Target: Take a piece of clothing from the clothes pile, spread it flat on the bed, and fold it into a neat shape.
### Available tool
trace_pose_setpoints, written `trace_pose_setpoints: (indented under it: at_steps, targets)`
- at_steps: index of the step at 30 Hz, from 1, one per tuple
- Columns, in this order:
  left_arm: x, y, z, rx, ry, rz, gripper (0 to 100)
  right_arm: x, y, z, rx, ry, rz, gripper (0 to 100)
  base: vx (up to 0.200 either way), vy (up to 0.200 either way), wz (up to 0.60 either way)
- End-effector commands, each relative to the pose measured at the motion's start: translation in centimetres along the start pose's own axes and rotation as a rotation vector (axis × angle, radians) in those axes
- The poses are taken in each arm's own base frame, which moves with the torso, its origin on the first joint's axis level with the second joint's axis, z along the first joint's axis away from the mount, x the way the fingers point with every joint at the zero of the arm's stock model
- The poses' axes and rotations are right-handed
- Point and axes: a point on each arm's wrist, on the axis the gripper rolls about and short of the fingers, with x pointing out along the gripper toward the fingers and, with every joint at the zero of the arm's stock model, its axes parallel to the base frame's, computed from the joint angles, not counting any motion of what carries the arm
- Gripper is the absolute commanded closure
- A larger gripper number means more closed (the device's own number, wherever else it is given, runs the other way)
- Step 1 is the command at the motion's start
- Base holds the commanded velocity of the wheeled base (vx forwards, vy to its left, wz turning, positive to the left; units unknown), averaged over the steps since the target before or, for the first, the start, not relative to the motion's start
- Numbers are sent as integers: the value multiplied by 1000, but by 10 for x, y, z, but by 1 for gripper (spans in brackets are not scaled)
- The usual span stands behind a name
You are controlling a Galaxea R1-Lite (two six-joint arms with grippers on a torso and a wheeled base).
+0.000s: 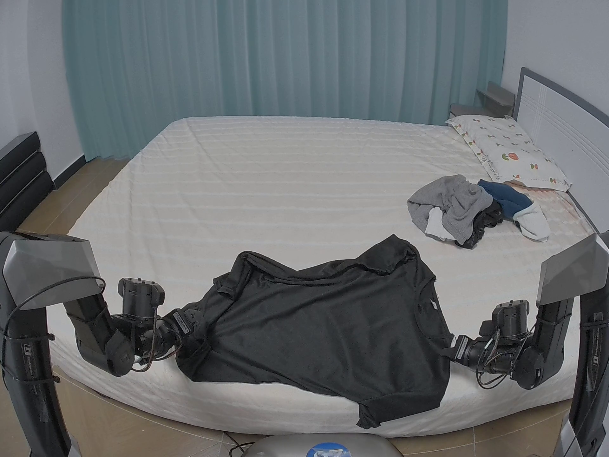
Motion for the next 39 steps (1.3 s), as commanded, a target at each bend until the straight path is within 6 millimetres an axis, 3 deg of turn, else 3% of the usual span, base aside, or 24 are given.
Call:
trace_pose_setpoints:
  at_steps: [1, 17, 22, 34, 39]
  targets:
    - [1, 1, 0, -1, 2, 3, 0, -6, -5, 12, 12, -48, -7, 100, 0, 0, 0]
    - [2, 2, -6, 5, 22, 10, 0, -14, -30, 61, 65, -236, -32, 100, 0, 0, 0]
    - [1, -2, -10, 13, 32, 2, 0, -10, -36, 60, 75, -228, -45, 100, 0, 0, 0]
    - [-6, -24, -45, 58, 117, -47, 0, -8, -35, 56, 71, -209, -42, 100, 0, 0, 0]
    - [-7, -26, -47, 65, 122, -51, 0, -7, -34, 55, 64, -207, -41, 100, 0, 0, 0]
